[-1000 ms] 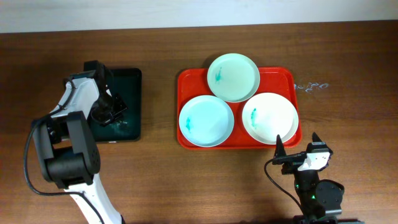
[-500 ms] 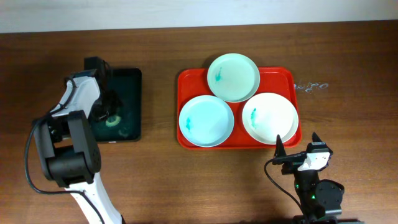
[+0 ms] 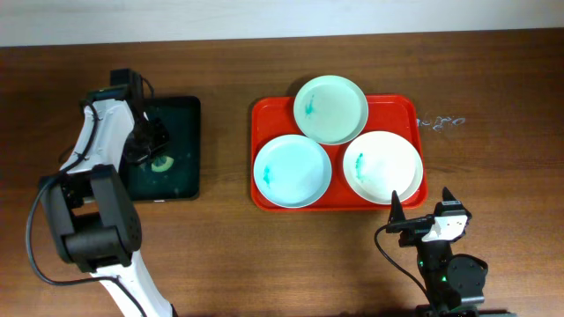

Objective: Clean dirty plates on tray and stack at the side
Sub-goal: 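Reach the left gripper into the black tray and grasp the sponge, then carry the sponge with the left gripper to the light blue plate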

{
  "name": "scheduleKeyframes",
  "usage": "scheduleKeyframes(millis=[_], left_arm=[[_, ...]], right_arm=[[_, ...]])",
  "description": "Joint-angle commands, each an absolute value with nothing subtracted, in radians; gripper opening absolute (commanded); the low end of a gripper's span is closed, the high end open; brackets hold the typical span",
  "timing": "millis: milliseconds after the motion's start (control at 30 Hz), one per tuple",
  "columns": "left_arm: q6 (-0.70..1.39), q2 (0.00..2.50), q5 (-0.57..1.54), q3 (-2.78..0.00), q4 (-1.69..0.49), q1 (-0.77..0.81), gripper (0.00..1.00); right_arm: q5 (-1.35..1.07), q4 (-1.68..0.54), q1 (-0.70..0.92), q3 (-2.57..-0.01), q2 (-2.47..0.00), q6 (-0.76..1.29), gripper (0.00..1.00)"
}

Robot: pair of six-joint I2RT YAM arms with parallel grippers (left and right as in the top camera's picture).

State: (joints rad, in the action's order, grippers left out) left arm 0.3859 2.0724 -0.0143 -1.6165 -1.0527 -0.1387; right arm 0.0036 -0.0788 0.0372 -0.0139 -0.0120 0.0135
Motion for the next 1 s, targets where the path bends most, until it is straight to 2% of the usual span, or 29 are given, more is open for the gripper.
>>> scheduleKeyframes(millis=[0,67,167,233,300,433,500,600,667,767,867,900,933,967], left_arm=[[0.329,1.985,0.053,-1.829,-1.182,-0.178,0.0],[0.317,1.904,0.138,-1.954,-1.237,-0.175,0.0],[0.317,1.836,0.147,-1.958,-1.262,-0.139,0.0],[0.316,1.839,0.187,-1.893,-1.283,-0.06,0.0],[0.317,1.84,0.27,-1.76,-1.214,0.041,0.0],[0.423,1.84,0.307,-1.44,-0.888,0.307,0.0],[0.557,1.84,0.247,-1.331,-0.684,0.414,0.0],[0.67,1.841,0.077,-1.274,-0.525,0.548,0.0],[0.67,1.855,0.063,-1.271,-0.46,0.594,0.0],[0.67,1.928,-0.102,-1.271,-0.399,0.665,0.0],[0.668,1.972,-0.111,-1.271,-0.397,0.667,0.01],[0.665,1.97,-0.111,-1.272,-0.396,0.665,0.15],[0.665,1.969,-0.11,-1.283,-0.397,0.664,0.65],[0.638,1.966,-0.101,-1.302,-0.401,0.664,0.97]], right_arm=[[0.012,-0.082,0.032,-0.006,-0.006,0.007,0.99],[0.012,-0.082,0.032,-0.006,-0.006,0.007,0.98],[0.012,-0.082,0.032,-0.006,-0.006,0.007,0.98],[0.012,-0.082,0.032,-0.006,-0.006,0.007,0.99],[0.012,-0.082,0.032,-0.006,-0.006,0.007,0.99],[0.012,-0.082,0.032,-0.006,-0.006,0.007,0.98],[0.012,-0.082,0.032,-0.006,-0.006,0.007,0.99],[0.012,-0.082,0.032,-0.006,-0.006,0.007,0.99],[0.012,-0.082,0.032,-0.006,-0.006,0.007,0.98],[0.012,-0.082,0.032,-0.006,-0.006,0.007,0.99],[0.012,-0.082,0.032,-0.006,-0.006,0.007,0.99],[0.012,-0.082,0.032,-0.006,-0.006,0.007,0.99],[0.012,-0.082,0.032,-0.006,-0.006,0.007,0.98],[0.012,-0.082,0.032,-0.006,-0.006,0.007,0.99]])
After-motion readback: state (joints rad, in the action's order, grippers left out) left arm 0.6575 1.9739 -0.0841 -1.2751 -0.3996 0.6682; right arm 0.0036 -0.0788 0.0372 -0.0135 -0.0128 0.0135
